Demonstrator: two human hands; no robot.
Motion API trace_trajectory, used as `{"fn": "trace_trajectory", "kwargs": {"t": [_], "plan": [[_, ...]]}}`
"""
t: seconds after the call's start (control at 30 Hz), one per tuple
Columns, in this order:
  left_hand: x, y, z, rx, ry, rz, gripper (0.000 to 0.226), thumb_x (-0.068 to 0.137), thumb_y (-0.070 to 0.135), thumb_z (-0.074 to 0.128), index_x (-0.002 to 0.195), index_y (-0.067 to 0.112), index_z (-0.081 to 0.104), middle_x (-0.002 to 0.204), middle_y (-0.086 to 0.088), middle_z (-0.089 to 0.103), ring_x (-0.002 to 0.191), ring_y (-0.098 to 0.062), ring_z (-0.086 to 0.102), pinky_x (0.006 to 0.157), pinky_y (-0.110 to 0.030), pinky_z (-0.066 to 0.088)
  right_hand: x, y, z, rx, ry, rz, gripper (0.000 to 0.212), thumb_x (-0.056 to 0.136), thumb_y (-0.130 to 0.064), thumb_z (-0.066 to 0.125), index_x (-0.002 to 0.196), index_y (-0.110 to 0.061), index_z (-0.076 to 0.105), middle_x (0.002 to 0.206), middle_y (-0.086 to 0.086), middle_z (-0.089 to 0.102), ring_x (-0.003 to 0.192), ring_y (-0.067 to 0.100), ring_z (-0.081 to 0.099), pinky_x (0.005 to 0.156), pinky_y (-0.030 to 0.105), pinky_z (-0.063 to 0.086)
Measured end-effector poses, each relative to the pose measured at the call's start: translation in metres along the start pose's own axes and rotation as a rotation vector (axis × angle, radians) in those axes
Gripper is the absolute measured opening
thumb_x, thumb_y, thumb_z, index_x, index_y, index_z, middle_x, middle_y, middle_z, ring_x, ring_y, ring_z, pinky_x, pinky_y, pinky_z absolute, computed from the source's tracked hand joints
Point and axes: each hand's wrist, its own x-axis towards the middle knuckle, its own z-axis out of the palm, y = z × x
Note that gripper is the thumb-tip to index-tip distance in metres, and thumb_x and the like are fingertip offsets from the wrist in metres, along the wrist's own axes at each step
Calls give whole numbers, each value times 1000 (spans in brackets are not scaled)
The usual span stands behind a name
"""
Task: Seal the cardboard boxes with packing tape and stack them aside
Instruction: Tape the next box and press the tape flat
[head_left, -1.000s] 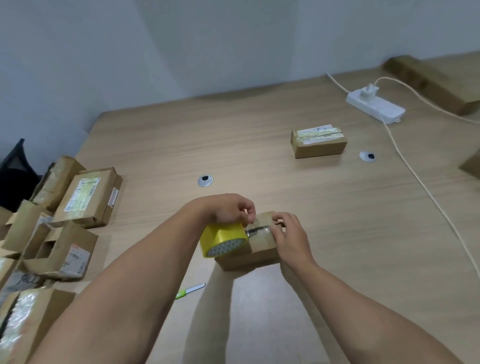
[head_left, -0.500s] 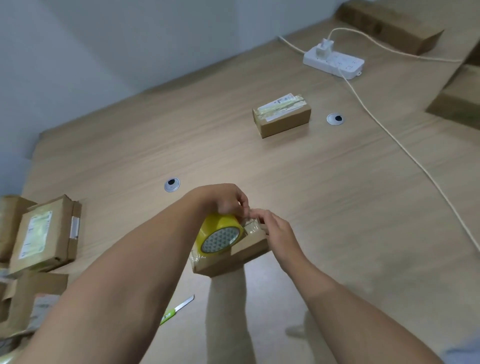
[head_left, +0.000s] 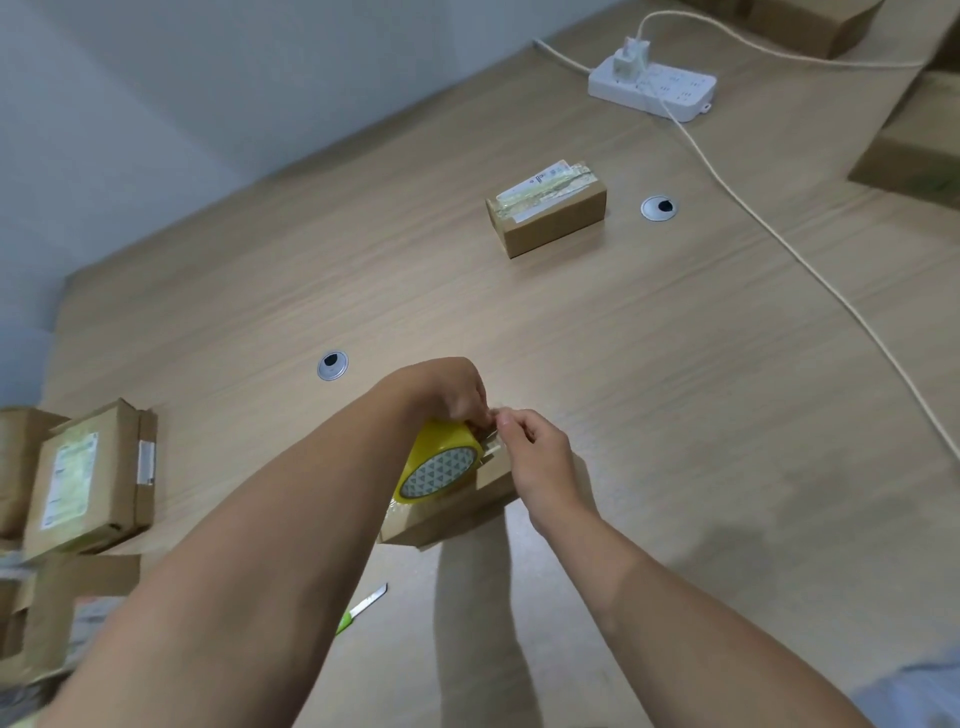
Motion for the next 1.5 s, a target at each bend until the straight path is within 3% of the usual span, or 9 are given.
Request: {"fn": "trace_trajectory", "kwargs": {"t": [0.13, 0.33, 0.5, 0.67, 0.77, 0.9, 1.0, 1.13, 1.5], "plan": [[-1, 3, -2, -5, -9, -15, 26, 92, 35, 66, 97, 12, 78, 101, -6, 72, 87, -19, 60, 79, -33, 50, -2, -4, -3, -36, 36, 21, 27, 101, -25, 56, 81, -10, 67, 63, -9, 52, 59, 7, 41, 48, 11, 33], [2, 14, -2, 84, -17, -84, 33, 91, 34, 67, 105, 6, 75, 110, -11, 71, 85, -22, 59, 73, -33, 47, 0, -12, -4, -115, 59, 81, 29, 98, -23, 56, 73, -9, 58, 61, -4, 47, 58, 12, 39, 53, 26, 31], [5, 22, -4, 149, -16, -91, 31, 90, 35, 70, 75, 9, 64, 77, -3, 57, 75, -21, 54, 58, -28, 41, -1, -11, -2, -81, 70, 141, 25, 99, -24, 58, 78, -10, 56, 70, -3, 55, 63, 12, 44, 55, 25, 35], [6, 22, -5, 156, -12, -100, 34, 87, 35, 73, 66, 13, 56, 75, -3, 56, 70, -20, 53, 56, -29, 41, -5, -16, -6, -121, 115, 111, 20, 98, -26, 64, 106, -10, 54, 94, -3, 58, 79, 13, 56, 50, 9, 40], [4, 21, -4, 126, -3, -104, 36, 89, 38, 71, 66, 13, 56, 72, -2, 55, 66, -18, 52, 58, -30, 42, -8, -14, -2, -240, 141, -56, 13, 98, -13, 62, 106, -18, 52, 120, -1, 44, 105, 15, 52, 66, -6, 36], [5, 23, -4, 115, -5, -121, 29, 89, 31, 69, 69, 13, 56, 75, -3, 57, 67, -19, 53, 67, -33, 48, -3, -3, 4, -406, 105, -205, 14, 100, -4, 53, 104, -9, 65, 122, -1, 41, 117, 22, 51, 81, -7, 30], [2, 26, -4, 128, 6, -112, 24, 91, 26, 64, 73, 15, 53, 79, -2, 55, 75, -22, 54, 69, -36, 47, -3, 1, 4, -561, 76, -236, 29, 106, -10, 43, 122, 0, 65, 141, 5, 48, 129, 21, 43, 97, 3, 24], [-4, 27, -3, 137, 21, -115, 13, 94, 26, 61, 93, 14, 54, 93, -3, 55, 89, -25, 55, 73, -37, 46, -5, 4, 7, -603, 49, -240, 33, 108, -13, 40, 118, 3, 67, 147, 7, 53, 133, 29, 42, 107, 29, 32], [-9, 28, 4, 160, 40, -156, 11, 90, 21, 65, 96, 13, 58, 89, -4, 53, 85, -25, 55, 62, -34, 42, -17, 9, 0, -857, -57, -286, 46, 108, -38, 35, 125, -15, 71, 153, -7, 48, 130, 18, 41, 105, 31, 38]]}}
